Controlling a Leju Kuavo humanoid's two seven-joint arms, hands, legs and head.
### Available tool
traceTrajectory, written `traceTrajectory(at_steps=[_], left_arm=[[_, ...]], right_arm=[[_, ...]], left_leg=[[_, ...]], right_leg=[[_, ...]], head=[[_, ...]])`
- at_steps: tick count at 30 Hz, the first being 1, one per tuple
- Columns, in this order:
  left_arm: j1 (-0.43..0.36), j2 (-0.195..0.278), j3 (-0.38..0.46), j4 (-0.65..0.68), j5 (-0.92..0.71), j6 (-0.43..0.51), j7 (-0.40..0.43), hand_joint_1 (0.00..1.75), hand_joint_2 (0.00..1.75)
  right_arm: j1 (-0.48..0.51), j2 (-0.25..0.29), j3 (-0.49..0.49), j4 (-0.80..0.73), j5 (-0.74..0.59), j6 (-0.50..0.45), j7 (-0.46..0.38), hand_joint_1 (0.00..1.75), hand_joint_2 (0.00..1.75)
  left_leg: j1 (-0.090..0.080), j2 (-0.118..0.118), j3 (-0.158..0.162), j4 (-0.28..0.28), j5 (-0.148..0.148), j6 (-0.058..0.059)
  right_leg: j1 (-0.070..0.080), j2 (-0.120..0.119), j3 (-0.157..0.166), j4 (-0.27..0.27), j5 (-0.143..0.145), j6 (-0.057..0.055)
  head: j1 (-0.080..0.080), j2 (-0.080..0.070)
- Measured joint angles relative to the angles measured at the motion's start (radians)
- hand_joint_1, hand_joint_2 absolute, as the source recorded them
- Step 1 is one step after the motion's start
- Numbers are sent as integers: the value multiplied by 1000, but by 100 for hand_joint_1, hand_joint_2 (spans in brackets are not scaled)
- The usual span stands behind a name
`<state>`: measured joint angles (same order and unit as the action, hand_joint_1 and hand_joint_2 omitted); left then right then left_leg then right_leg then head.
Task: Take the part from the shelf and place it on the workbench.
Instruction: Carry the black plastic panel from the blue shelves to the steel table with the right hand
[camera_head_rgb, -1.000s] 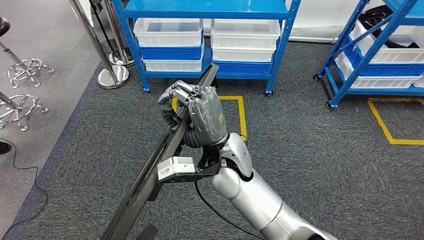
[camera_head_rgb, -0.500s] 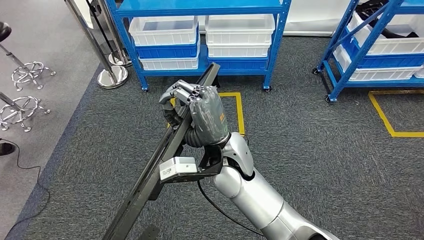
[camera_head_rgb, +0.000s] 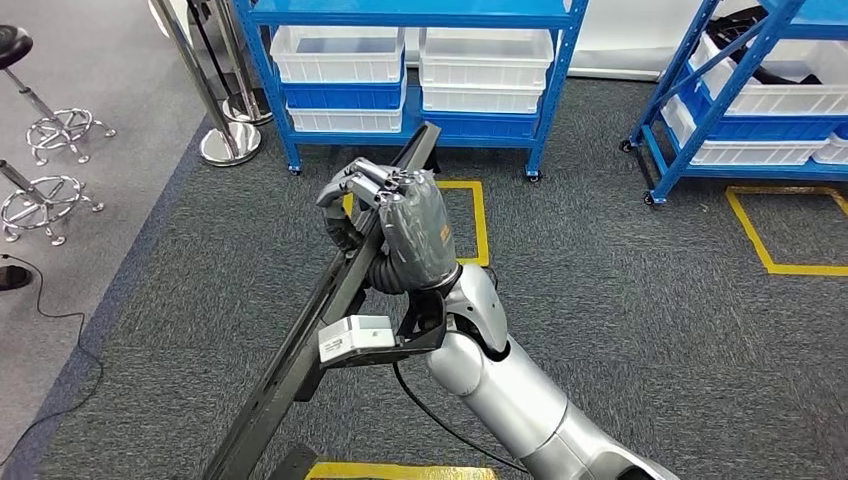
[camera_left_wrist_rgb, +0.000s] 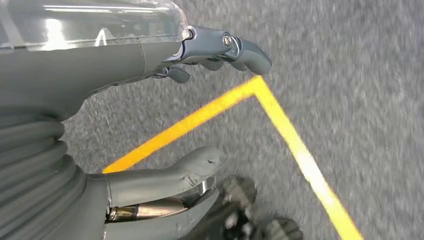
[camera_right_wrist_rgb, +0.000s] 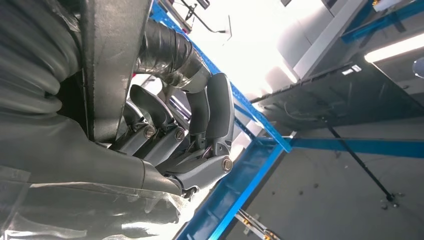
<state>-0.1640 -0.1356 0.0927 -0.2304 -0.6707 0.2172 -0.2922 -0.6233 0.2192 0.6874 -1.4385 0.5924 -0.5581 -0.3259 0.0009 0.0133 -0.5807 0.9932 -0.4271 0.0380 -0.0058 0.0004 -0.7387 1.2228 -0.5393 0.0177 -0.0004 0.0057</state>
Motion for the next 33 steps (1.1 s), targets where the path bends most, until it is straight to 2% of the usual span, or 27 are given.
traceTrajectory(at_steps=[1, 2, 3, 4, 6, 7, 8, 10, 11, 13, 15, 16, 17, 18, 20, 21, 22, 23, 24, 26, 27, 28, 30, 31, 32, 33], left_arm=[[0, -1, 0, 0, -1, -1, -1, 0, 175], [1, -2, 0, 0, -1, -1, -2, 0, 175], [1, -2, 0, 0, -1, -1, -3, 0, 175], [1, -2, 0, 0, -1, -1, -4, 0, 175], [1, -2, 0, 0, -1, -2, -6, 0, 175], [1, -2, 0, 0, -1, -1, -7, 0, 175], [1, -3, 0, 0, -1, -1, -8, 0, 175], [0, -3, 0, 0, 0, -1, -12, 0, 175], [1, -3, 0, 0, 0, -1, -13, 0, 175], [1, -3, 0, 0, 1, -1, -15, 0, 175], [3, -3, 1, 0, 1, -1, -16, 0, 175], [5, -3, 1, 0, 1, -1, -16, 0, 175], [6, -3, 1, 0, 1, -1, -16, 0, 175], [7, -3, 1, 0, 1, -1, -16, 0, 175], [6, -3, 1, 0, 1, -1, -17, 0, 175], [6, -2, 1, 0, 1, -1, -18, 0, 175], [7, -2, 1, 0, 1, -1, -19, 0, 175], [9, -2, 2, 0, 1, -1, -20, 0, 175], [10, -2, 2, 0, 1, -1, -21, 0, 175], [9, -2, 3, 0, 1, -1, -23, 0, 175], [6, -2, 3, 0, 1, -1, -24, 0, 175], [4, -3, 3, 0, 1, -1, -25, 0, 175], [1, -5, 4, 0, 1, -2, -26, 0, 175], [1, -5, 5, 0, 1, -2, -26, 0, 175], [2, -5, 6, 0, 1, -2, -26, 0, 175], [2, -5, 6, 0, 1, -2, -26, 0, 175]], right_arm=[[0, -1, 0, 0, 0, 0, 0, 175, 175], [0, -2, 0, 0, 0, 0, 0, 175, 175], [0, -3, 0, 0, 0, 0, 0, 175, 175], [0, -3, 0, 0, 0, 0, 0, 175, 175], [-1, -3, 0, -4, 1, 0, -1, 175, 175], [-1, -3, 0, -6, 2, -1, -2, 175, 175], [-2, -3, 0, -7, 1, 0, -3, 175, 175], [-2, -2, 0, -8, -2, 0, -5, 175, 175], [-2, -2, 0, -9, -5, 1, -6, 175, 175], [-3, -2, 0, -10, -10, 2, -7, 175, 175], [-2, -2, 0, -11, -13, 3, -8, 175, 175], [-1, -2, 0, -11, -13, 3, -7, 175, 175], [-1, -2, 0, -11, -13, 3, -7, 175, 175], [-1, -2, 0, -11, -13, 3, -7, 175, 175], [-1, -2, 0, -11, -13, 2, -7, 175, 175], [-1, -2, 0, -12, -13, 2, -8, 175, 175], [-2, -2, 0, -13, -14, 3, -8, 175, 175], [-2, -2, 0, -13, -15, 3, -8, 175, 175], [-3, -2, 0, -14, -16, 3, -8, 175, 175], [-3, -2, 0, -16, -18, 4, -9, 175, 175], [-4, -2, 0, -17, -18, 5, -10, 175, 175], [-6, -2, 0, -18, -19, 6, -10, 175, 175], [-5, -4, 0, -19, -20, 6, -11, 175, 175], [-3, -5, 0, -19, -20, 6, -11, 175, 175], [-2, -7, 0, -19, -21, 6, -11, 175, 175], [-1, -9, 0, -19, -21, 6, -12, 175, 175]], left_leg=[[0, 0, -13, 0, 8, 0], [1, 1, -26, 1, 17, -1], [2, 1, -39, 3, 25, -3], [2, 1, -49, 5, 32, -7], [2, 1, -68, 15, 41, -16], [1, 0, -73, 22, 44, -22], [1, 0, -77, 26, 47, -28], [4, 0, -81, 30, 52, -42], [6, -1, -86, 39, 44, -47], [10, -3, -116, 112, -10, -57], [11, -4, -163, 239, -81, -64], [12, -4, -179, 286, -98, -65], [12, -4, -179, 303, -98, -65], [11, -4, -159, 280, -80, -63], [9, -15, -82, 156, -30, -51], [8, -26, -44, 96, -15, -45], [6, -36, -20, 56, -10, -39], [3, -43, -9, 35, -12, -35], [0, -41, -5, 28, -11, -31], [1, -26, 4, 3, -3, -21], [3, -18, 9, -9, 2, -16], [5, -9, 14, -19, 6, -12], [4, 6, 15, -22, 7, -8], [4, 15, 14, -21, 7, -7], [5, 23, 12, -18, 6, -8], [6, 31, 11, -14, 3, -10]], right_leg=[[-1, 0, -6, 42, -16, 3], [-3, 0, 4, 56, -12, 6], [-5, -1, 29, 40, 6, 8], [-7, -2, 71, -8, 26, 9], [-7, -3, 159, -121, 36, 5], [-6, -2, 183, -158, 30, -2], [-3, -1, 191, -175, 25, -10], [0, 0, 187, -181, 30, -29], [0, 0, 186, -183, 36, -38], [-1, -2, 180, -187, 46, -53], [3, -2, 171, -186, 53, -59], [5, -2, 166, -185, 56, -60], [7, -1, 163, -185, 58, -60], [8, -1, 160, -184, 59, -60], [10, 3, 160, -183, 61, -58], [10, 5, 158, -183, 62, -56], [8, 9, 157, -183, 64, -51], [5, 14, 154, -184, 67, -46], [2, 19, 152, -186, 71, -40], [2, 26, 149, -184, 70, -29], [3, 26, 140, -167, 59, -24], [3, 22, 122, -130, 37, -20], [-1, 15, 61, -13, -15, -13], [-4, 13, 32, 38, -30, -9], [-8, 11, 18, 59, -26, -5], [-12, 5, 20, 47, -6, 0]], head=[[0, 0], [0, 0], [0, 0], [0, 0], [-1, 0], [0, 0], [0, 0], [0, 0], [0, 0], [0, 0], [0, 0], [0, 0], [0, 0], [0, 0], [0, 0], [0, 0], [0, 0], [0, 0], [0, 0], [0, 0], [0, 0], [0, 0], [1, 0], [1, 0], [1, 0], [1, 0]])
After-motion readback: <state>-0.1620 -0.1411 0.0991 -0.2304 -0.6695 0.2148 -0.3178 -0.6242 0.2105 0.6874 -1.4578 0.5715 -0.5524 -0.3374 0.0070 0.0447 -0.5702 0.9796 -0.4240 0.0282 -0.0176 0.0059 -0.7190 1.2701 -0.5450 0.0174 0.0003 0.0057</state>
